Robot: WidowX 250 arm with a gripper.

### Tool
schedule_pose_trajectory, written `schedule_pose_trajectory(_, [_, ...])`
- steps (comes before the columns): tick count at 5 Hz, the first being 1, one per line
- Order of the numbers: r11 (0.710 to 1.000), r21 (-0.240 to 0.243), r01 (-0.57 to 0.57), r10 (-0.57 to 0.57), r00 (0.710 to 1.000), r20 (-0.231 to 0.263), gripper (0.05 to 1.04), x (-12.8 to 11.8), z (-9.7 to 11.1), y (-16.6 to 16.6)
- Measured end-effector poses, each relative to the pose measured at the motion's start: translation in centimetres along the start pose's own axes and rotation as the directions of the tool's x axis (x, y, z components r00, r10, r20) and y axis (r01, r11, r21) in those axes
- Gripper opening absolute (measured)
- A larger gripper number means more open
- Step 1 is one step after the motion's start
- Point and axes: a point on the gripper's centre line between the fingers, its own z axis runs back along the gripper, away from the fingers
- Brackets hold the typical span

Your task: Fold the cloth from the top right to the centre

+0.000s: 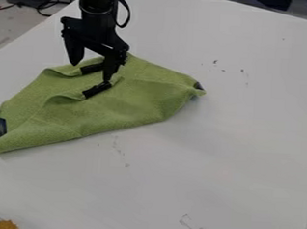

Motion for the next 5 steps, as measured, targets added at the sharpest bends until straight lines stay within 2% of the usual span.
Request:
schedule_pose_trajectory(1, [1.000,-0.010,0.008,-0.008,1.000,-0.022,1.001,-0.2,-0.9,-0.4])
schedule_pose_trajectory(2, [0.997,-0.032,0.063,-0.062,0.998,0.016,1.001,1.4,-1.4,-2.1])
schedule_pose_trajectory(3, [0.992,-0.035,0.123,-0.121,0.991,0.056,1.001,3.5,-0.8,-3.4])
schedule_pose_trajectory(4, [0.985,-0.052,0.166,-0.162,0.983,0.084,1.001,5.9,0.0,-6.1])
schedule_pose_trajectory(5, [0.975,-0.090,0.204,-0.195,0.976,0.094,1.001,7.2,1.2,-9.8])
